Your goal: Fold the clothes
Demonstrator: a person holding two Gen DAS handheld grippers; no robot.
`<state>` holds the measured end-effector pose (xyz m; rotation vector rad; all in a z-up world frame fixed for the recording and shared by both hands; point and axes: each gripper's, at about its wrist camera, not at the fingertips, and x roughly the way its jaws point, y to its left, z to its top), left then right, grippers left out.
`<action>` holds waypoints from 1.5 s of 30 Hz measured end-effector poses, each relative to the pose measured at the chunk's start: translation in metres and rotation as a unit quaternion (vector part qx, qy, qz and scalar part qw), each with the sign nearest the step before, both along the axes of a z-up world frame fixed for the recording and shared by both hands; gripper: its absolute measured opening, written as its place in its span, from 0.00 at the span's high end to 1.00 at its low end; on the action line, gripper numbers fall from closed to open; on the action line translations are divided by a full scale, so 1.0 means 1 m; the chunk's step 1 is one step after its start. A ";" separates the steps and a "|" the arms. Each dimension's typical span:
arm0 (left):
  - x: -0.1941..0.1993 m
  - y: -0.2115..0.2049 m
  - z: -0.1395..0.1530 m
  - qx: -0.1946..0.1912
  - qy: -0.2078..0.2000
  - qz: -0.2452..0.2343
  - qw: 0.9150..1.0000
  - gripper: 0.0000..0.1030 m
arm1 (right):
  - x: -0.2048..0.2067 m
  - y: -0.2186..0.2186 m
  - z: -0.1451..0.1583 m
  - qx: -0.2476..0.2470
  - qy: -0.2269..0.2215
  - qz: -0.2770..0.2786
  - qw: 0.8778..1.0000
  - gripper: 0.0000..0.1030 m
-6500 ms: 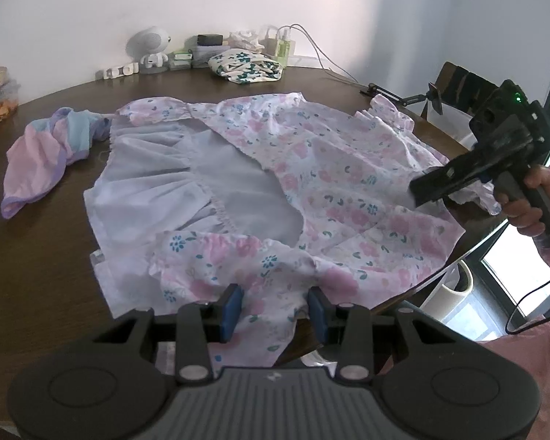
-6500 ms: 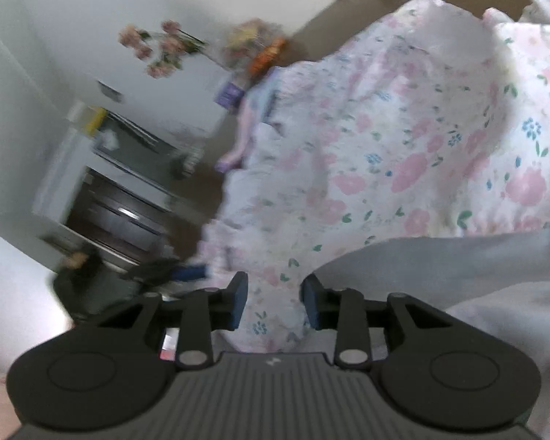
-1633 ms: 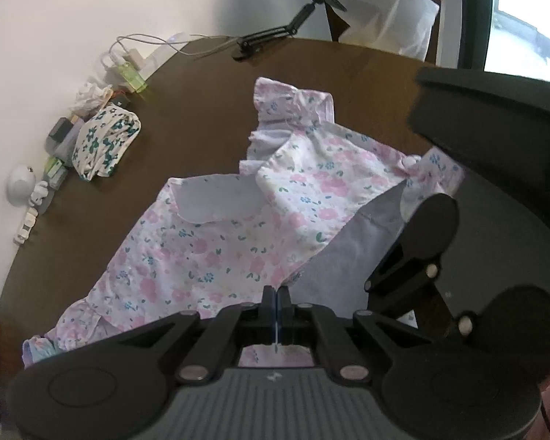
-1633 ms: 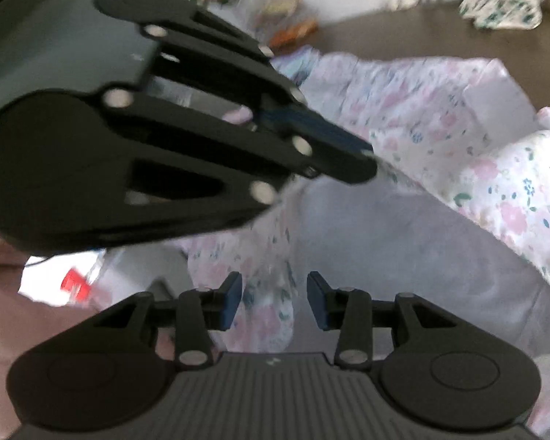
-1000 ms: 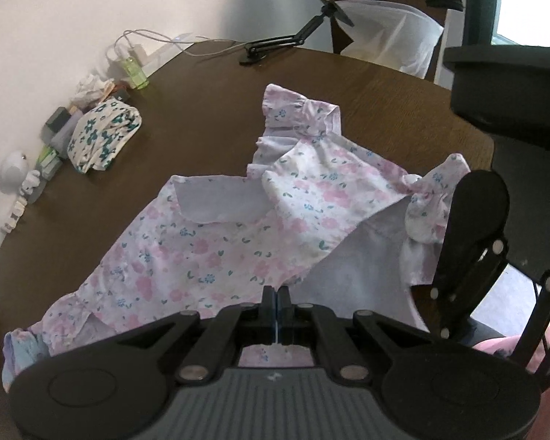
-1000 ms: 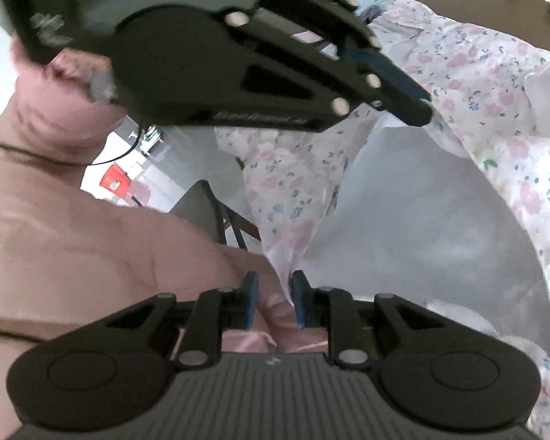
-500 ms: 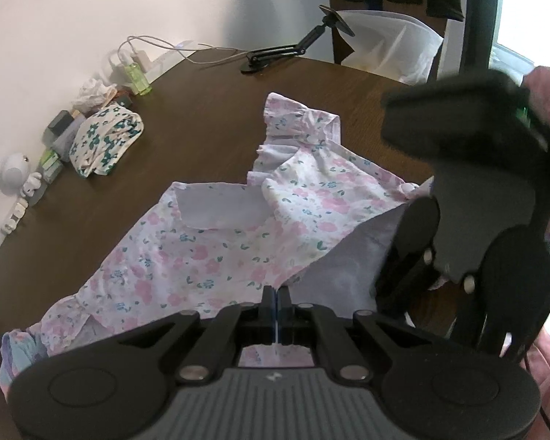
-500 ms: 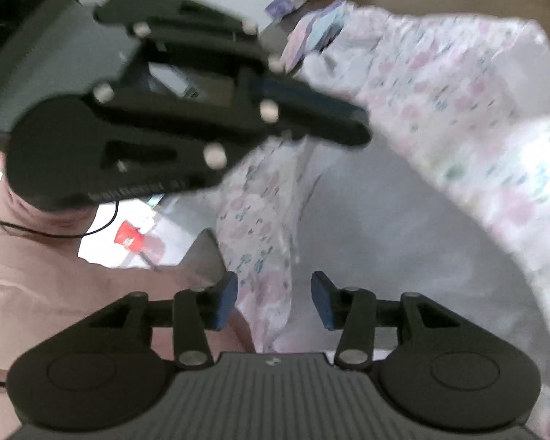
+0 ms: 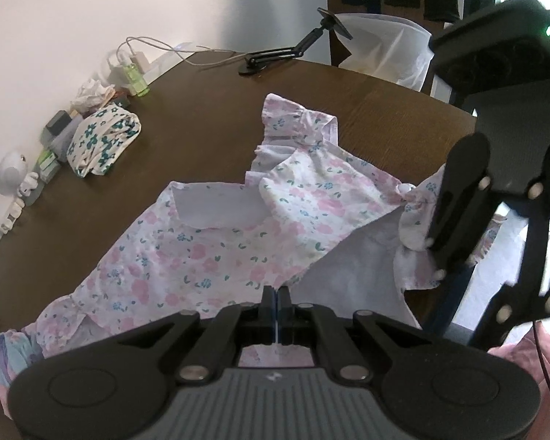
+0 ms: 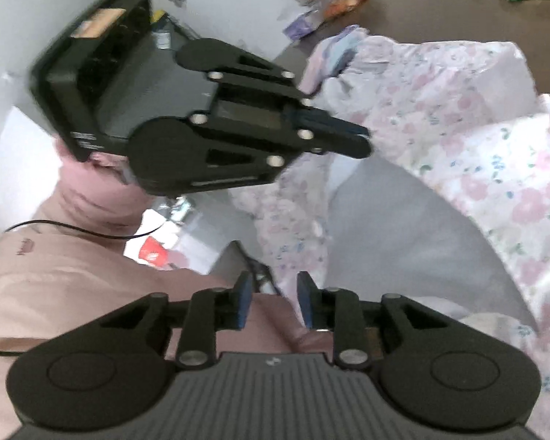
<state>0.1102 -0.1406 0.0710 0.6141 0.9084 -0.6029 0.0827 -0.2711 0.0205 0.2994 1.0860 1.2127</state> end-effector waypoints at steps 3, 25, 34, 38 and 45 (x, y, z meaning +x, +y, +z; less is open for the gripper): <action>-0.003 -0.001 0.003 -0.002 -0.007 -0.002 1.000 1.00 | 0.006 0.009 -0.016 -0.014 0.013 0.001 1.000 0.57; 0.000 0.001 -0.004 -0.011 0.010 0.008 1.000 0.99 | -0.012 -0.022 -0.012 -0.002 0.008 -0.027 1.000 0.90; -0.007 0.004 0.000 -0.074 0.036 0.041 0.996 0.48 | -0.012 -0.018 -0.013 -0.017 -0.008 -0.068 0.997 0.86; -0.014 0.022 0.002 -0.073 0.020 0.082 0.994 0.31 | -0.009 -0.013 -0.013 -0.024 -0.015 -0.073 0.997 0.86; -0.033 0.072 -0.002 -0.070 0.004 0.147 0.987 0.16 | -0.011 -0.009 -0.013 -0.052 -0.037 -0.115 0.991 0.63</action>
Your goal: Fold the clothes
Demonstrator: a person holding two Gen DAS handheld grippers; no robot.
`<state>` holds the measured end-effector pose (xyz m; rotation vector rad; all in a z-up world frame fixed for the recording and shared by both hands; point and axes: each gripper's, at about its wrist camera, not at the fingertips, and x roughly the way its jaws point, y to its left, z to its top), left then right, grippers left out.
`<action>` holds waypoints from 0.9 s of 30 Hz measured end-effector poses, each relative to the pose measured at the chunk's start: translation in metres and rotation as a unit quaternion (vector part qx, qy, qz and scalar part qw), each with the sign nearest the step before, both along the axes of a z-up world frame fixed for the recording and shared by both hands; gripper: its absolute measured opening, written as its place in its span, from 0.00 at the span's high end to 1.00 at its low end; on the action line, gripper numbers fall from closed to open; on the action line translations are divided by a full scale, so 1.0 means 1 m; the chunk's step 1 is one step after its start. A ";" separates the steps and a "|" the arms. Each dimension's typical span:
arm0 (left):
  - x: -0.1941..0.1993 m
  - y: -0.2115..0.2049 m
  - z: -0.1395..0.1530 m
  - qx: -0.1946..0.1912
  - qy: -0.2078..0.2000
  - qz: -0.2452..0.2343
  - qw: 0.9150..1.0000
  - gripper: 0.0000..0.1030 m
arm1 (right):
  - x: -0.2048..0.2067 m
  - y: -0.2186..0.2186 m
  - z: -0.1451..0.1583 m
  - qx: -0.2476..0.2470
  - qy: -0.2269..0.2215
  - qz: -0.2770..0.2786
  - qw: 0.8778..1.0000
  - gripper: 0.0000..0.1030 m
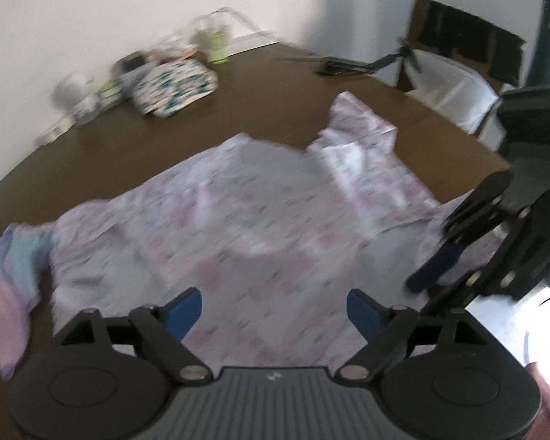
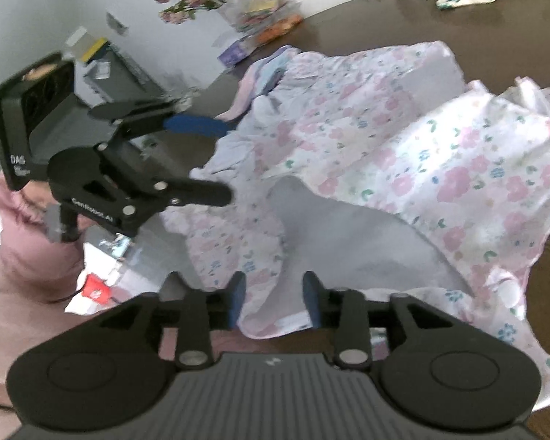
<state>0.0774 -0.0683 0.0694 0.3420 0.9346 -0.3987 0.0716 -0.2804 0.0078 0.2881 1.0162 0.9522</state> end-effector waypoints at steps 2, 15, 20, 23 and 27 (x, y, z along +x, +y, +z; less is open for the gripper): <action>-0.007 0.018 -0.003 0.003 -0.005 0.020 1.000 0.16 | -0.003 0.000 0.005 -0.019 -0.011 -0.024 0.999 0.60; -0.043 0.083 -0.059 -0.067 -0.019 0.111 0.991 0.31 | -0.018 -0.005 -0.001 -0.103 -0.037 -0.125 0.986 0.61; -0.041 0.074 -0.074 -0.063 -0.037 0.114 0.991 0.30 | -0.023 -0.004 0.005 -0.130 -0.055 -0.150 0.979 0.61; -0.040 0.074 -0.069 -0.067 -0.041 0.111 0.991 0.29 | -0.028 -0.002 0.011 -0.134 -0.068 -0.162 0.975 0.59; -0.031 0.081 -0.047 -0.078 -0.079 0.135 0.985 0.15 | -0.035 0.002 0.043 -0.104 -0.127 -0.192 0.968 0.33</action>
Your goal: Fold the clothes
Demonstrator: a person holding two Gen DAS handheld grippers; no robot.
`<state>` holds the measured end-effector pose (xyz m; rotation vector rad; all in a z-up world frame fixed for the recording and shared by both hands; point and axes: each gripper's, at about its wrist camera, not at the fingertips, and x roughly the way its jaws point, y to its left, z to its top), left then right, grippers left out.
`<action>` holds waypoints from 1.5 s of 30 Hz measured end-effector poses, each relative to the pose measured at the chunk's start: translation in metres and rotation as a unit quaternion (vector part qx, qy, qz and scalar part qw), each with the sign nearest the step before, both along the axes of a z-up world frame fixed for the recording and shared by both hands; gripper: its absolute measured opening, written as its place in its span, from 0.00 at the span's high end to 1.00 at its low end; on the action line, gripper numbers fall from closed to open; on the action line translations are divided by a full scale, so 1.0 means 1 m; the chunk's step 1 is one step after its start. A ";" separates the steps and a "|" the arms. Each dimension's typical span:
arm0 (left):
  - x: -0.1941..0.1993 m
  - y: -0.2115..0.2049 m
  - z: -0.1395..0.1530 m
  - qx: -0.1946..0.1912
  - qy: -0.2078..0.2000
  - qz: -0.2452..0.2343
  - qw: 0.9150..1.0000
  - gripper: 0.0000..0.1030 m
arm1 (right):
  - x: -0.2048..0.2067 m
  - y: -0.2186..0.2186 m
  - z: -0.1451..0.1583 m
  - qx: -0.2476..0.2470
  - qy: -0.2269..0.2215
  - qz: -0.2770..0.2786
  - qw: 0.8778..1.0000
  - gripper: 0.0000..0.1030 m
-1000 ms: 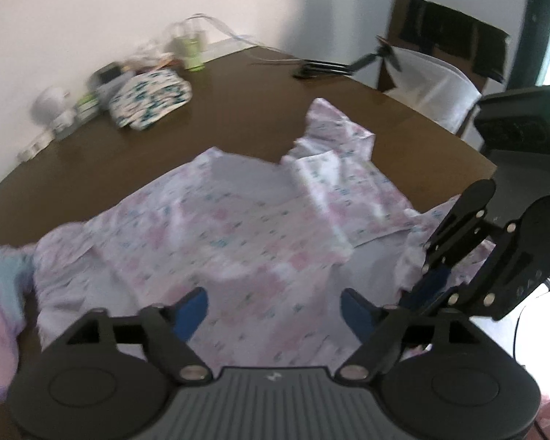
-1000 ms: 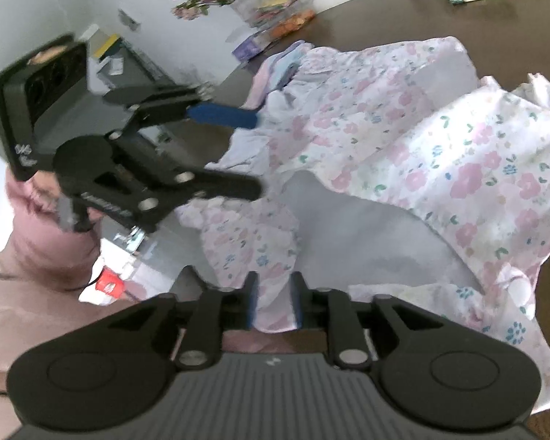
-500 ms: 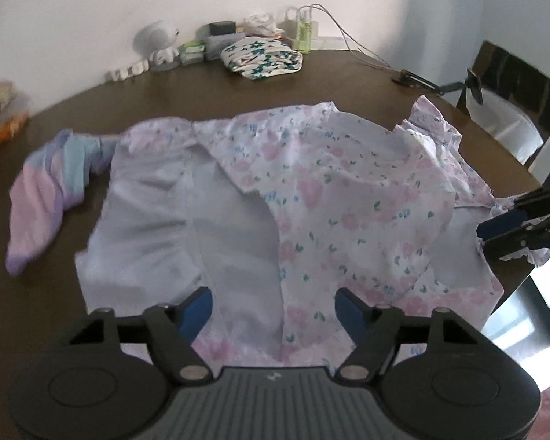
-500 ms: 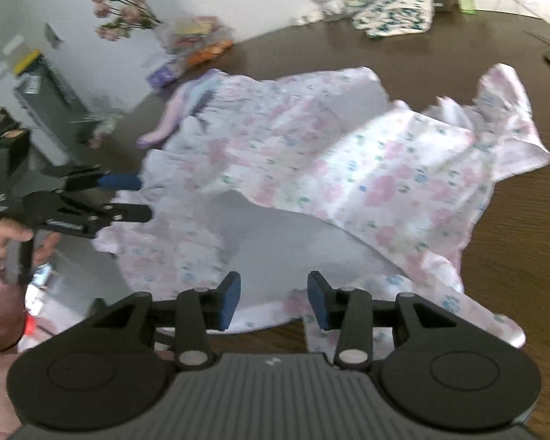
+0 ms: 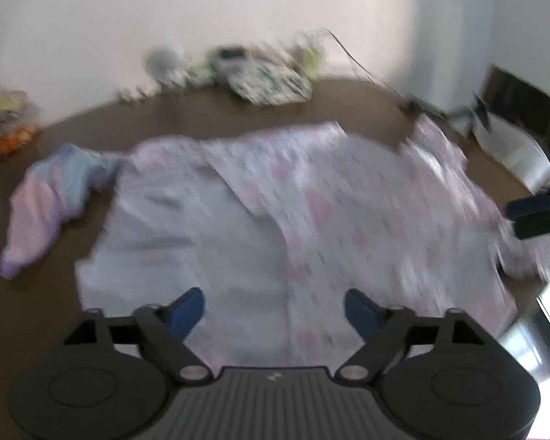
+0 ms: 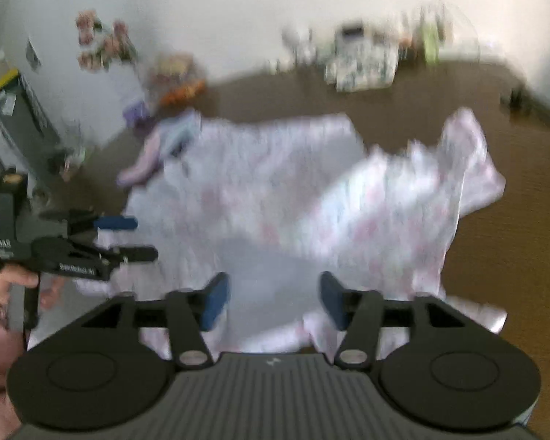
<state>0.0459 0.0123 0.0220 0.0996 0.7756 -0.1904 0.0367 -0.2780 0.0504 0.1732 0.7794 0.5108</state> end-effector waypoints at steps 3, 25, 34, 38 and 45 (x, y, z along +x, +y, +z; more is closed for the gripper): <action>0.021 0.004 0.005 0.013 -0.006 0.039 0.999 0.13 | 0.012 0.016 0.014 -0.030 -0.039 -0.036 0.998 0.27; 0.106 -0.006 -0.028 0.056 0.025 0.057 0.996 0.36 | 0.109 0.062 -0.053 -0.180 0.005 -0.076 0.981 0.48; 0.135 0.003 -0.023 0.032 0.025 0.077 0.996 0.35 | 0.135 0.061 -0.054 -0.172 0.002 -0.092 0.981 0.45; 0.113 0.015 -0.009 -0.010 0.003 0.071 0.997 0.20 | 0.115 0.049 -0.040 -0.109 -0.026 -0.092 0.989 0.25; 0.048 0.029 0.012 -0.072 -0.067 0.077 0.992 0.00 | 0.057 0.048 -0.005 -0.071 -0.096 -0.088 0.989 0.00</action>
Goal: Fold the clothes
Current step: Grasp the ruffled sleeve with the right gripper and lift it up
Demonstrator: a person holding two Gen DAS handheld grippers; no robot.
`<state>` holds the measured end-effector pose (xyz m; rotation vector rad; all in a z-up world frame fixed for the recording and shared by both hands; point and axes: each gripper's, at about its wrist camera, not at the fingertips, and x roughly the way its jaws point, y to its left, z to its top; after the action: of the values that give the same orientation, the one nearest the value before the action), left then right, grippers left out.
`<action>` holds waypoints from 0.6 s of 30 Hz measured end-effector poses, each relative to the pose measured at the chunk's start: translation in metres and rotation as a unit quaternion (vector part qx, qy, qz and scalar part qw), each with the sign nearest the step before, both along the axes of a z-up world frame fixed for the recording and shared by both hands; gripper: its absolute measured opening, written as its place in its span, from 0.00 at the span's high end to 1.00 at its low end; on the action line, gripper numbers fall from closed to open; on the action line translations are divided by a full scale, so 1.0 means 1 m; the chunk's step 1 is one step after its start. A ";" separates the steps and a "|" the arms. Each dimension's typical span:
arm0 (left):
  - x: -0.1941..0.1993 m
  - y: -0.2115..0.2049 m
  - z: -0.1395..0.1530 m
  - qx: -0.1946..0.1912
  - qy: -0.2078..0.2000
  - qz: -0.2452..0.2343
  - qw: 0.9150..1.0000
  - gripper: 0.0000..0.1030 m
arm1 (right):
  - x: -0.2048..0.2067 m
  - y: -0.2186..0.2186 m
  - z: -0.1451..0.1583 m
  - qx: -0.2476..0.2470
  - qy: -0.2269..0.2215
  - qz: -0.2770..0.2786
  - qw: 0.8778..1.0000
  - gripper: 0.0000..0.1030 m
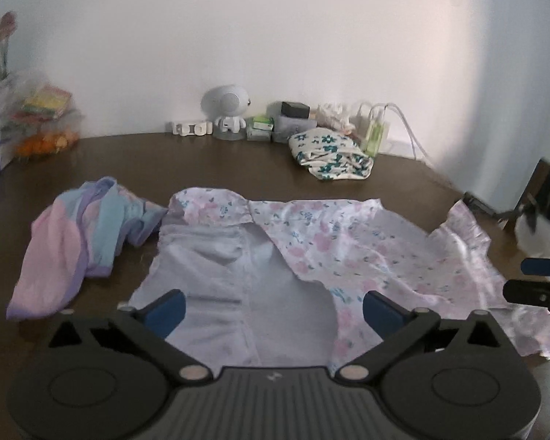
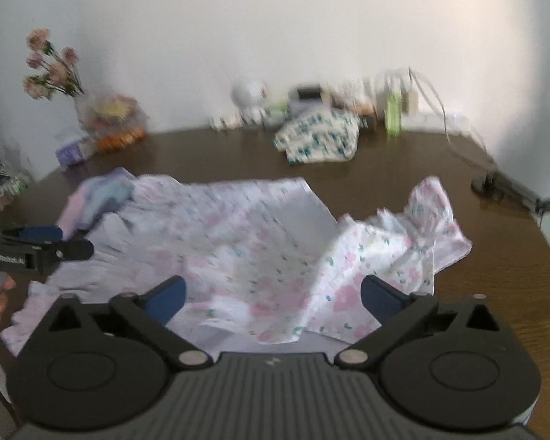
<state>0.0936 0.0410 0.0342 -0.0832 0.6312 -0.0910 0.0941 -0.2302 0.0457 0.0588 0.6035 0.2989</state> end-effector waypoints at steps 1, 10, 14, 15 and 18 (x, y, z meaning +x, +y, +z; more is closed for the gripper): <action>-0.006 0.000 0.000 -0.005 -0.001 -0.001 1.000 0.00 | -0.008 0.001 0.004 -0.001 -0.011 0.003 1.000 0.00; -0.049 -0.014 -0.007 0.005 -0.016 -0.020 1.000 0.00 | -0.052 0.017 0.006 -0.015 -0.038 0.012 0.999 0.00; -0.059 -0.016 -0.010 0.005 -0.018 -0.025 1.000 0.00 | -0.061 0.007 -0.004 0.004 -0.035 -0.016 0.999 0.00; -0.059 -0.016 -0.011 0.006 -0.017 -0.026 1.000 0.00 | -0.062 0.003 -0.007 0.009 -0.033 -0.022 0.999 0.00; -0.061 -0.017 -0.014 0.006 -0.012 -0.028 1.000 0.00 | -0.064 -0.011 -0.016 0.025 -0.025 -0.040 0.999 0.00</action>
<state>0.0327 0.0243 0.0198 -0.0519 0.6106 -0.1428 0.0299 -0.2408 0.0300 0.1241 0.5421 0.2368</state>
